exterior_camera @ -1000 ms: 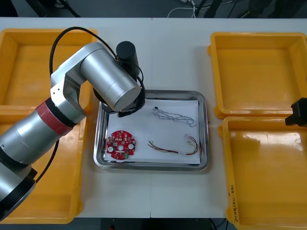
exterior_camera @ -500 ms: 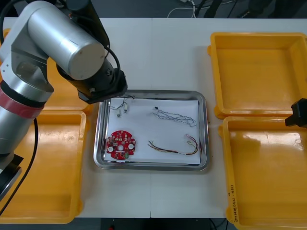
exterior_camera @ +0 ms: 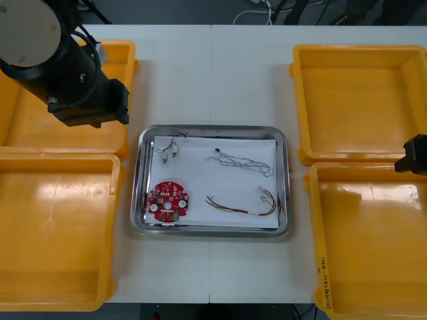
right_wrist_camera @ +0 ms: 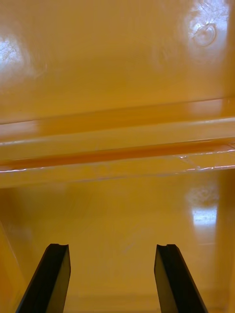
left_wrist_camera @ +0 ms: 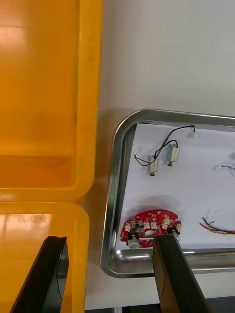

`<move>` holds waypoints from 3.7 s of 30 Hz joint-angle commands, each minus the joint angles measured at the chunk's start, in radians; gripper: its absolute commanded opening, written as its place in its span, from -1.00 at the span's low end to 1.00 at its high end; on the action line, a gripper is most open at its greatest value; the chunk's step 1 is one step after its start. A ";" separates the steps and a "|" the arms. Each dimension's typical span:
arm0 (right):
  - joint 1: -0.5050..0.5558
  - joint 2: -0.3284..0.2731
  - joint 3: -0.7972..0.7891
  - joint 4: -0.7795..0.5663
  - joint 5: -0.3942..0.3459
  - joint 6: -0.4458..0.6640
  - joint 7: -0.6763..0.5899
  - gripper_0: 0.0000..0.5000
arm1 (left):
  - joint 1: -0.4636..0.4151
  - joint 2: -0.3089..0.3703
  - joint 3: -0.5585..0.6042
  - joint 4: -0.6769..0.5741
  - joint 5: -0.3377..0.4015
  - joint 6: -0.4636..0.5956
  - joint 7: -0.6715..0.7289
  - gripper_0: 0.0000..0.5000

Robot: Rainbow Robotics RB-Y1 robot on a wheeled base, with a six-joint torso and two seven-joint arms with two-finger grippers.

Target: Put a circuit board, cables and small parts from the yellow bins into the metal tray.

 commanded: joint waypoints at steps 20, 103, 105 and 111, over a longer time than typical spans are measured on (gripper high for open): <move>0.048 -0.041 -0.035 -0.028 -0.015 -0.032 -0.019 1.00 | 0.204 0.184 0.258 -0.074 0.107 0.009 -0.280 1.00; 0.047 -0.041 -0.035 -0.026 -0.015 -0.022 -0.019 1.00 | 0.571 0.212 0.545 -0.196 0.017 0.009 -0.625 1.00; 0.047 -0.041 -0.035 -0.026 -0.015 -0.022 -0.019 1.00 | 0.571 0.212 0.545 -0.196 0.017 0.009 -0.625 1.00; 0.047 -0.041 -0.035 -0.026 -0.015 -0.022 -0.019 1.00 | 0.571 0.212 0.545 -0.196 0.017 0.009 -0.625 1.00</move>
